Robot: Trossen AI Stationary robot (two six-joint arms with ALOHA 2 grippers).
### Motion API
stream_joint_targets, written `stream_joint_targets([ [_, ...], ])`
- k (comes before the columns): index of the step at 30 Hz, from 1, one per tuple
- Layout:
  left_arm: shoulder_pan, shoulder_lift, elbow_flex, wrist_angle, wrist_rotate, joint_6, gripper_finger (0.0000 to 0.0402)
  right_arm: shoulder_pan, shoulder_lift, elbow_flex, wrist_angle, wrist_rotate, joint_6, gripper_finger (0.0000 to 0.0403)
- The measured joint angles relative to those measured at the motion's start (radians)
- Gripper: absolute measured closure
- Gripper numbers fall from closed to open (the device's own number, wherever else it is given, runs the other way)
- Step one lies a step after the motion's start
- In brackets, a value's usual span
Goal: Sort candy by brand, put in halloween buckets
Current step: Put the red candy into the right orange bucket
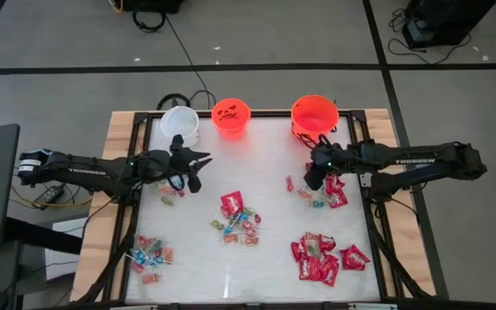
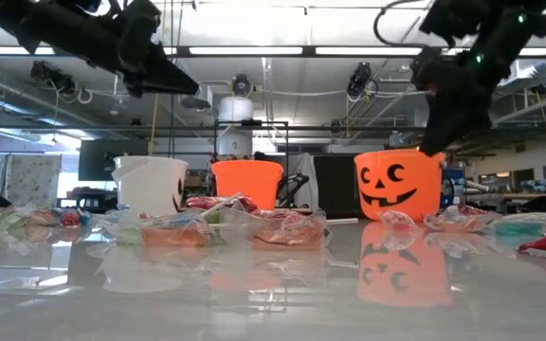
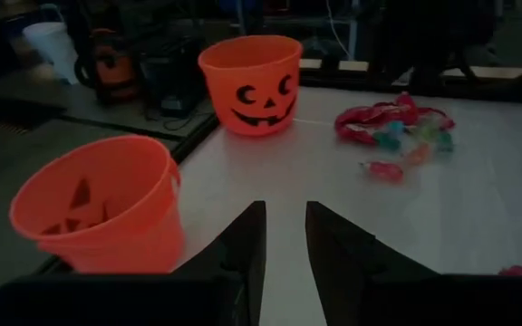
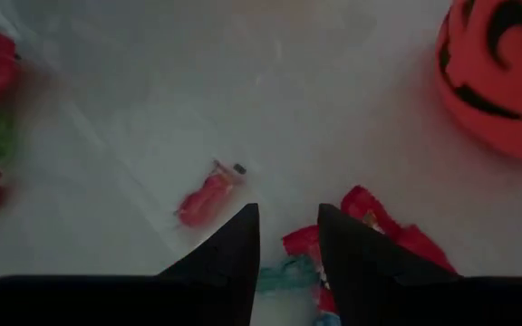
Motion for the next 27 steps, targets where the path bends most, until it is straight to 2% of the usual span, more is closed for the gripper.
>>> stream_joint_targets([
  [4,0.025,0.037,0.0,-0.022,0.004,-0.021,0.0316,-0.007,0.018,0.042,-0.081,0.064,-0.008,0.0276],
  [6,0.03,0.066,-0.014,-0.016,0.003,-0.005,0.0316,-0.017,0.046,0.041,-0.123,0.061,0.024,0.0276],
  [12,0.029,0.198,-0.04,0.124,-0.001,0.053,0.0316,-0.021,0.163,0.04,-0.239,0.053,0.121,0.0276],
  [16,0.029,0.249,-0.039,0.187,-0.003,0.045,0.0316,-0.029,0.227,0.04,-0.245,0.075,0.068,0.0274],
  [27,0.026,0.244,-0.039,0.129,-0.003,-0.032,0.0317,-0.07,0.352,0.041,-0.251,0.113,-0.016,0.0254],
])
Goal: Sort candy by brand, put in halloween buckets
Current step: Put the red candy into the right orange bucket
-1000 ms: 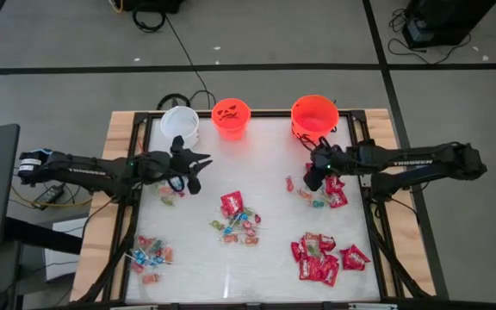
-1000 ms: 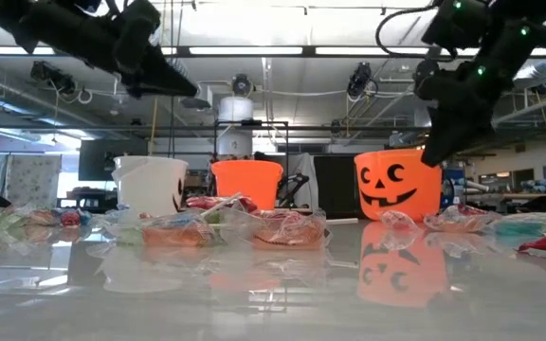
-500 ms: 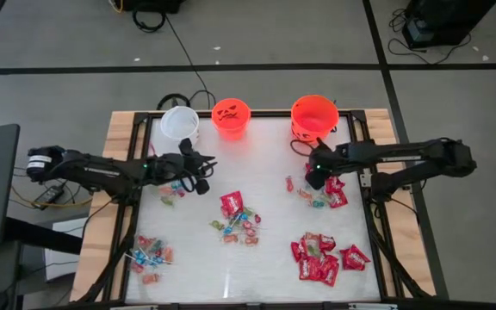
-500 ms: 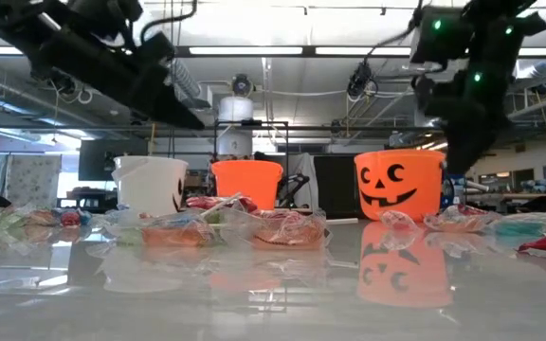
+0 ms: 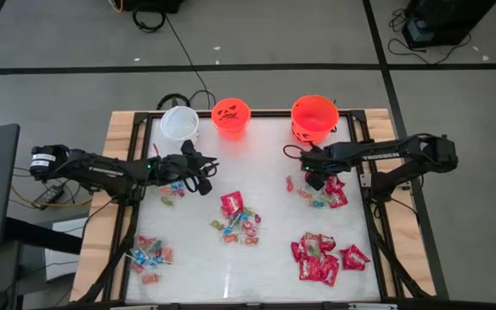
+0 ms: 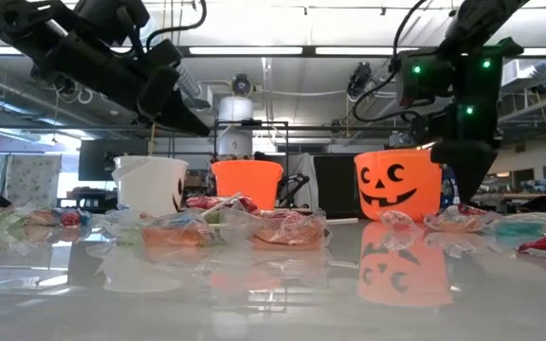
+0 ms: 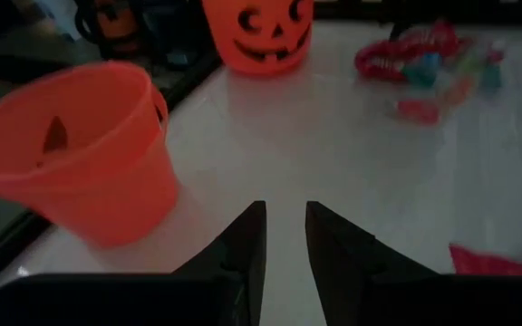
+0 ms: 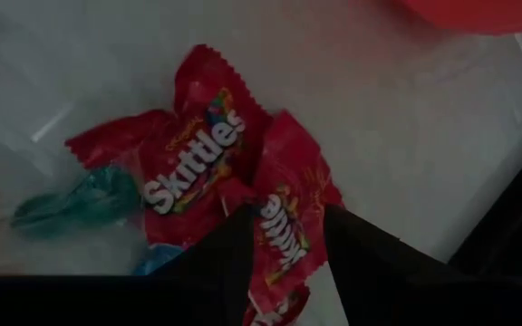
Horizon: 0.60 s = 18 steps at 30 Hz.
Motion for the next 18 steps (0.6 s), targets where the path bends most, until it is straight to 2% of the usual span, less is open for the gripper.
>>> stream_joint_targets([
  [4,-0.01,-0.001,0.0,-0.034,0.0,-0.05,0.0317,0.005,0.006,0.0,-0.008,-0.016,-0.006,0.0247],
  [9,-0.012,-0.029,0.014,-0.095,0.0,-0.056,0.0317,0.006,0.006,0.0,0.002,0.013,-0.026,0.0243],
  [14,-0.012,-0.061,0.036,-0.141,0.004,-0.077,0.0317,0.009,0.006,-0.001,-0.018,-0.019,-0.013,0.0244],
  [18,-0.013,-0.02,0.012,-0.116,0.005,-0.129,0.0317,0.01,0.014,-0.022,0.005,-0.043,0.007,0.0245],
])
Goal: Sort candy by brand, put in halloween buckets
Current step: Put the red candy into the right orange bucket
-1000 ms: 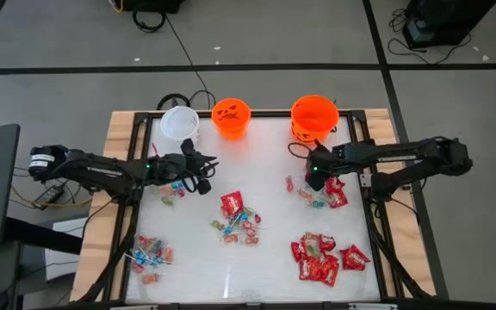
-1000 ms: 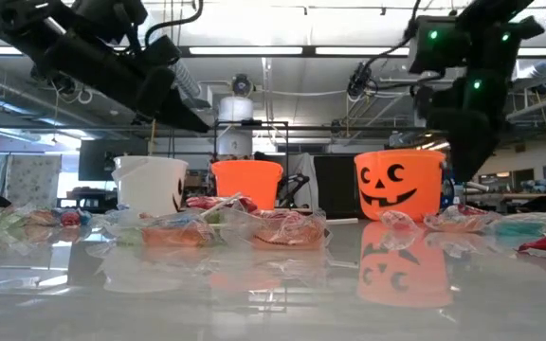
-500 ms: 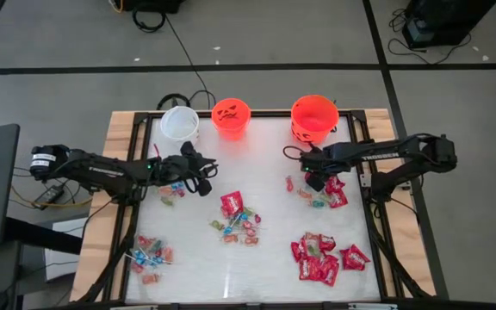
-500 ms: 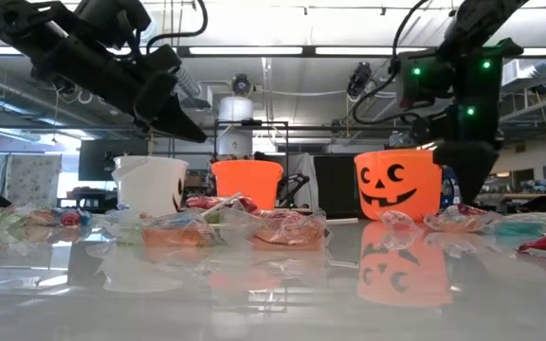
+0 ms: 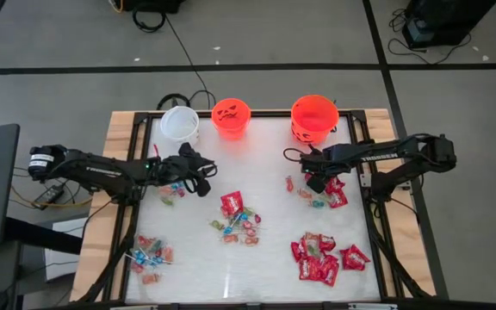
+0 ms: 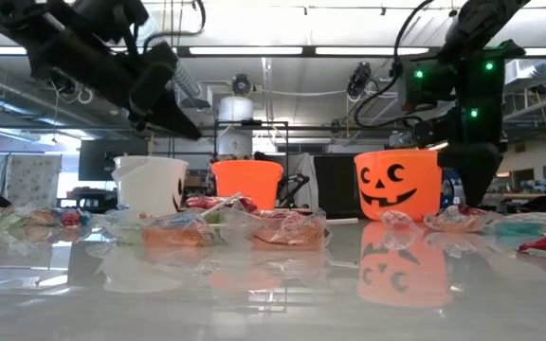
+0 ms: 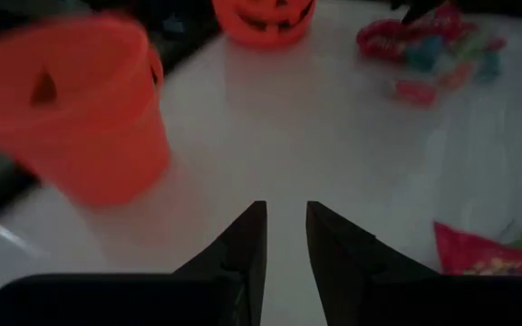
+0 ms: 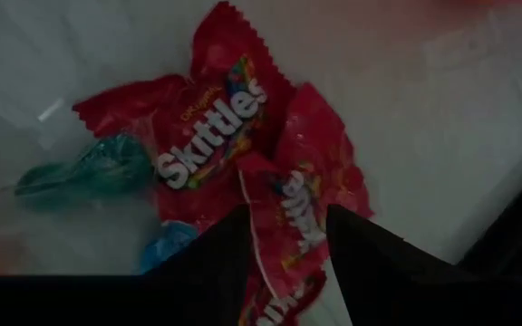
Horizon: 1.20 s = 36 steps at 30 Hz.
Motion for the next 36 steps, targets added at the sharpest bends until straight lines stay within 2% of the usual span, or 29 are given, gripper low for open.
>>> stream_joint_targets([
  [4,-0.006,0.061,-0.012,0.011,0.006,-0.028,0.0317,0.015,0.013,-0.039,0.033,-0.011,0.014,0.0245],
  [9,-0.006,0.085,-0.012,0.068,0.006,-0.028,0.0317,0.017,0.029,-0.099,0.216,-0.017,-0.012,0.0256],
  [12,-0.006,0.085,-0.011,0.097,0.006,-0.027,0.0317,0.018,0.042,-0.104,0.245,0.002,-0.022,0.0295],
  [16,-0.006,0.084,-0.01,0.113,0.0,-0.027,0.0317,0.027,0.034,-0.105,0.252,0.008,-0.064,0.0384],
  [20,-0.006,0.11,-0.008,0.206,-0.056,-0.002,0.0317,0.055,0.006,-0.09,0.27,-0.043,-0.066,0.0394],
  [27,-0.004,0.13,-0.008,0.294,-0.061,0.043,0.0317,0.087,-0.047,0.07,0.272,-0.048,-0.174,0.0398],
  [34,-0.004,0.13,-0.008,0.301,-0.062,0.075,0.0317,-0.004,-0.048,0.28,0.266,-0.007,-0.363,0.04],
  [36,-0.004,0.13,-0.008,0.286,-0.058,0.057,0.0317,-0.036,-0.048,0.337,0.248,0.035,-0.404,0.04],
])
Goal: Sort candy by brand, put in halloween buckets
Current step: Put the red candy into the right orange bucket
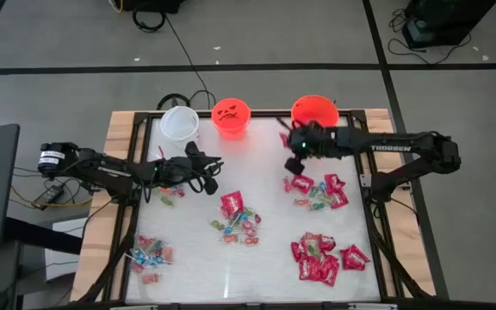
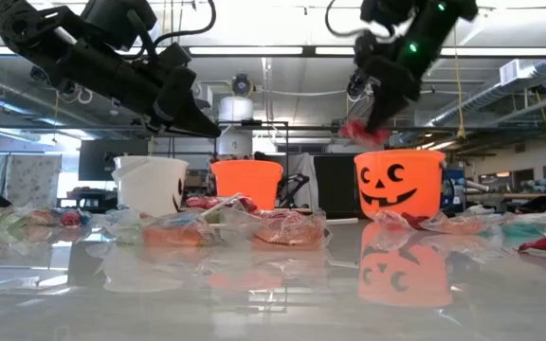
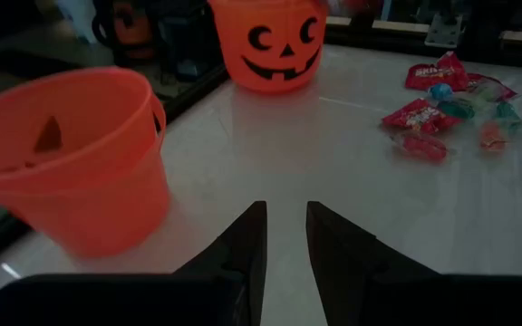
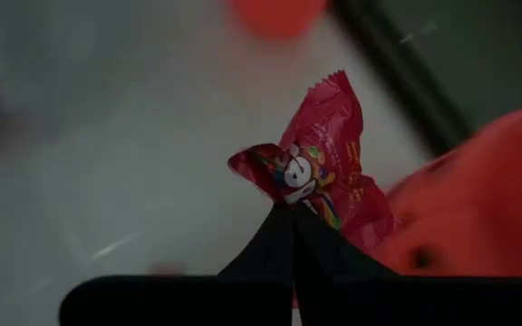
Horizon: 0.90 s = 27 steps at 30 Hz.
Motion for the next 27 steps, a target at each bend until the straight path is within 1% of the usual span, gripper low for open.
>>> stream_joint_targets([
  [3,0.0,0.0,0.0,-0.009,0.008,-0.007,0.0317,-0.062,0.0,0.05,-0.02,0.078,-0.031,0.04],
  [6,-0.002,0.0,0.0,-0.038,0.01,-0.008,0.0317,-0.133,0.0,0.052,-0.036,0.149,-0.026,0.04],
  [8,-0.002,0.0,0.0,-0.08,0.011,-0.009,0.0317,-0.18,0.0,0.052,-0.056,0.176,-0.026,0.0396],
  [14,-0.002,0.0,0.0,-0.126,0.011,-0.029,0.0317,-0.312,0.001,0.051,-0.053,0.145,-0.035,0.0394],
  [17,-0.002,0.0,0.0,-0.134,0.011,-0.03,0.0317,-0.368,0.013,0.048,-0.054,0.109,-0.037,0.0388],
  [19,-0.002,0.0,-0.001,-0.161,0.011,-0.034,0.0317,-0.395,0.017,0.047,-0.062,0.09,-0.042,0.0375],
  [23,-0.002,0.0,-0.002,-0.217,0.01,-0.059,0.0317,-0.42,0.017,0.047,-0.097,0.052,-0.048,0.0333],
  [25,-0.002,0.0,-0.002,-0.229,0.01,-0.059,0.0317,-0.41,0.016,0.047,-0.106,0.052,-0.043,0.0309],
  [27,-0.002,0.0,-0.002,-0.23,0.01,-0.059,0.0317,-0.395,0.016,0.047,-0.103,0.08,-0.044,0.0286],
])
